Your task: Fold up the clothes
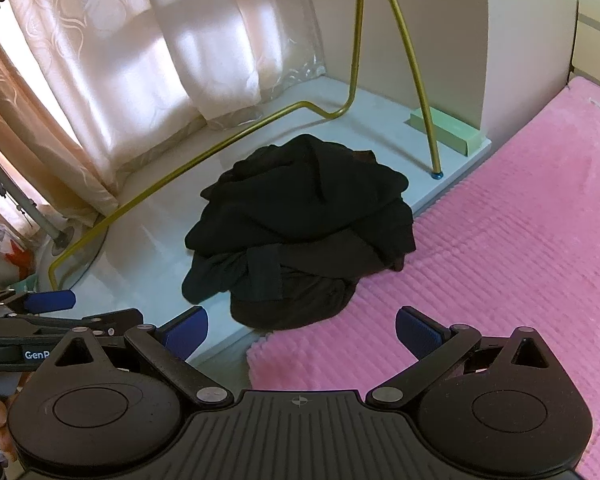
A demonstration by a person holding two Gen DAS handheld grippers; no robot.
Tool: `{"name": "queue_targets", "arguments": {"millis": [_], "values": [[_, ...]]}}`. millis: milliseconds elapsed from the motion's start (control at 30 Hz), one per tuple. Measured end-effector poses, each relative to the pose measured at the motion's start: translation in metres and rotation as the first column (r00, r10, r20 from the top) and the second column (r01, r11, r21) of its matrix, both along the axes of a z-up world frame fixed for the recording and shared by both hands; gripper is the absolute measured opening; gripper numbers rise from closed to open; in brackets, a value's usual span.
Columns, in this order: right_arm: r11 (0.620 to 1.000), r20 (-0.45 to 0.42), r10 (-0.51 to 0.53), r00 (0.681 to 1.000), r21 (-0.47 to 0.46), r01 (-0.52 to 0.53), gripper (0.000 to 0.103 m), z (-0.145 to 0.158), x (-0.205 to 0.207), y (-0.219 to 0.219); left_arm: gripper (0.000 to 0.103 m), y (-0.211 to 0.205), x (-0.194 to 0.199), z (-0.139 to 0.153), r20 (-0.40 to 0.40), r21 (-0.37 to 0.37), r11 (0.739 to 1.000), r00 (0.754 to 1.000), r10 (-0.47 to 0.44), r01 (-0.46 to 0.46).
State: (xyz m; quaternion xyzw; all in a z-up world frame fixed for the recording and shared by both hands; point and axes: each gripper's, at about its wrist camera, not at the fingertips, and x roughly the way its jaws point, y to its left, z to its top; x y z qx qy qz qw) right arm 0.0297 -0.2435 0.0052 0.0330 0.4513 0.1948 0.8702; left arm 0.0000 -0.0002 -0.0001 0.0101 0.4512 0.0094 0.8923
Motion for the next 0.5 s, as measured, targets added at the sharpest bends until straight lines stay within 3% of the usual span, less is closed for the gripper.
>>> {"name": "queue_targets", "arguments": {"millis": [500], "values": [[0.999,-0.02,0.005,1.0,0.038,-0.004,0.102,-0.01,0.005,-0.013,0.098,-0.011,0.001,-0.007,-0.049,-0.031,0.999,0.999,-0.02,0.019]]}}
